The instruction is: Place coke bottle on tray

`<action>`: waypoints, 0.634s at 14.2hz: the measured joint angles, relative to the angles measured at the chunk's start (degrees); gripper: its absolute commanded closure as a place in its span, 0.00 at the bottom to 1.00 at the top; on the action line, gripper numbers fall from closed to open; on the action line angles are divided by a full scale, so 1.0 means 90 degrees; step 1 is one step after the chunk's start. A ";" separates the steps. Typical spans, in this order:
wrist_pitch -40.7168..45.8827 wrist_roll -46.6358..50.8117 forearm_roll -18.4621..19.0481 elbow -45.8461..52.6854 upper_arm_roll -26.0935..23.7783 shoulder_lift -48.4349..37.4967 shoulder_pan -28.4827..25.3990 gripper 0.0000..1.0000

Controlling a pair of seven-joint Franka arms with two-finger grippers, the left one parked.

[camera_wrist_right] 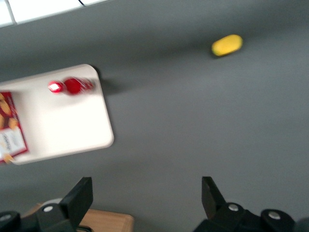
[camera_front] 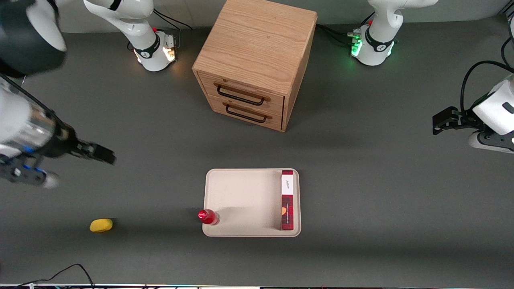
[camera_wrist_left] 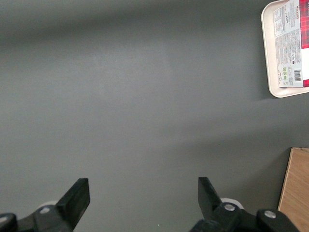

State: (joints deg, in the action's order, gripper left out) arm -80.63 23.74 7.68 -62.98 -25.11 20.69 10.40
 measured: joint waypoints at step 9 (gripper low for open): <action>-0.2051 -0.1576 -0.0882 -0.4350 0.1511 -0.2477 0.0099 0.00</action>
State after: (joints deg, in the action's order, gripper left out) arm -99.09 9.56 -0.26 -102.13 -11.52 -1.61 11.28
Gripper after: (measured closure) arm 0.000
